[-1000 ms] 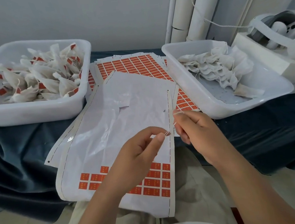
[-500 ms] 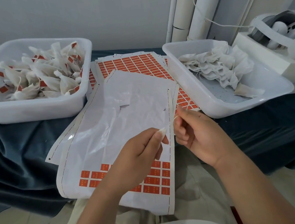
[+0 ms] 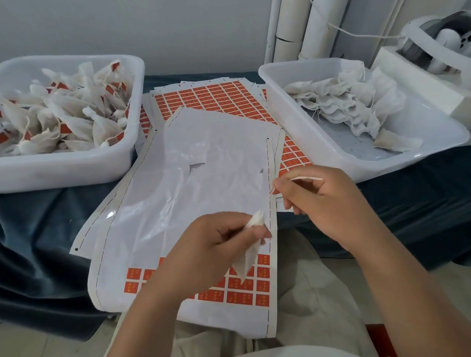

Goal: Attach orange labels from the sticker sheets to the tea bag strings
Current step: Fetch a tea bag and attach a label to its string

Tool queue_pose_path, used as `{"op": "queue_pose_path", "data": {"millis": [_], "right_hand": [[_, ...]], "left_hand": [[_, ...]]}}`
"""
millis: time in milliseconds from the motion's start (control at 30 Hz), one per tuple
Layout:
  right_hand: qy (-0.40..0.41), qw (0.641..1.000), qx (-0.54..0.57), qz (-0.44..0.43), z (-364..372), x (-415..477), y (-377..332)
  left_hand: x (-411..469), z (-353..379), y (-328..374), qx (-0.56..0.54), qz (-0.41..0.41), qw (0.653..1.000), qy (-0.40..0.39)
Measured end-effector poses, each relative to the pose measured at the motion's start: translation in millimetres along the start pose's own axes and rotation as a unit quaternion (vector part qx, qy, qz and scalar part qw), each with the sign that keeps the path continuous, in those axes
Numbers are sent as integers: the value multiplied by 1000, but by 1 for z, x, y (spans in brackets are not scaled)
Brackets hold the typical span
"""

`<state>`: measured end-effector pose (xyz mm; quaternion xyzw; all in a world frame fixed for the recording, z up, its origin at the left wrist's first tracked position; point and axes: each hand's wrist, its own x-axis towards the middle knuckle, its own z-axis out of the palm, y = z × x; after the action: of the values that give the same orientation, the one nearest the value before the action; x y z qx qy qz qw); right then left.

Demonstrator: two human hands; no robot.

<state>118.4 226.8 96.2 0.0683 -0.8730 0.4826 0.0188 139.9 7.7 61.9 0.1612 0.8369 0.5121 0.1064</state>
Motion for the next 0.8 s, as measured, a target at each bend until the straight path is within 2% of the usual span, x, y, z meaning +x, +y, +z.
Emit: {"op": "queue_pose_path", "data": {"millis": [100,233,400,500,600,700,800], "right_hand": [[32,996,83,8,16,-5,-4],[21,989,149,11,41,-12,-9],[-4,973,228,31,43,-14,-15],[-24,973,228,31,40,-14,-15],[-44,976,210,29,40,-15,-14],[-68,988,137,14,36,-14,-14],[-66,996,53,-25,30,-14,-15]], "left_hand": [[1,4,3,-67,50,995,46],[1,12,6,-169,91,978,80],[-2,16,8,-277,63,954,98],[-2,16,8,-319,43,941,100],[-2,17,8,-400,15,912,90],[-1,16,8,-450,-18,889,84],[1,14,7,-445,-44,888,105]]}}
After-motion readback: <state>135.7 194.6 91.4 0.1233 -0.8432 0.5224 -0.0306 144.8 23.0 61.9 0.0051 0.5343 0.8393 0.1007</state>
